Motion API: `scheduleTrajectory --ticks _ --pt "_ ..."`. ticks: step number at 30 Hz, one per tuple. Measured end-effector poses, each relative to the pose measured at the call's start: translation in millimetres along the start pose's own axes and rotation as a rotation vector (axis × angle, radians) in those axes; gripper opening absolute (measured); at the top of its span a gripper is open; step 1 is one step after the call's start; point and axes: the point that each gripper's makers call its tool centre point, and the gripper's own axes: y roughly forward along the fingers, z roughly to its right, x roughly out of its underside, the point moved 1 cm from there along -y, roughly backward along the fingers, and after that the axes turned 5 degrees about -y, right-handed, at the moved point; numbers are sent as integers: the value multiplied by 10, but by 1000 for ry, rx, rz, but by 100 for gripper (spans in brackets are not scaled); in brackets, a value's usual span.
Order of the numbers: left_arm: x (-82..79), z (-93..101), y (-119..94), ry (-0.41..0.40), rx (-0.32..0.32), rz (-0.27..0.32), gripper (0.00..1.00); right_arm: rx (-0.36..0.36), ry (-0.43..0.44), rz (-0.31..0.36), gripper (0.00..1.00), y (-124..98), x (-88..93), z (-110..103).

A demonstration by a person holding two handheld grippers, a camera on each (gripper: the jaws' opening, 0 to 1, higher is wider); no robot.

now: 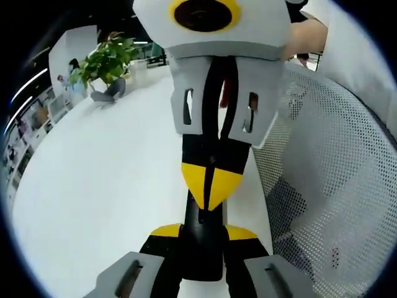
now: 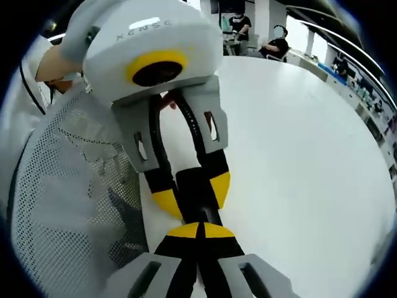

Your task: Press the specified remote control buttons in sequence, fully releasing each button before pressing the next.

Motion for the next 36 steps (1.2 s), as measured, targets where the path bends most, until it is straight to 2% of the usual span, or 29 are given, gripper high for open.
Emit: scheduleTrajectory --ticks 3,6,14,18,23,25,31,36 --pt "-1 -2 -1 -1 -1 -2 24 27 -40 -8 0 2 -15 18" --pt "2 -6 3 -1 -1 -1 24 23 -62 -7 0 28 -56 -10" --pt "7 -6 -1 -13 -1 23 24 67 -202 -75 0 61 -41 -18" --pt "0 -1 3 -28 -12 31 24 68 -119 -74 0 60 -40 8" --pt "-10 1 10 -22 -17 3 24 48 -135 -100 0 60 -51 3" --pt "-4 -1 9 -17 -15 -3 24 35 -155 -82 0 48 -44 1" --pt "-3 -4 9 -10 -9 -7 24 55 -115 -27 0 49 -35 -11" --pt "-3 -5 13 -15 -13 -11 24 70 -164 -28 0 62 -48 -14"
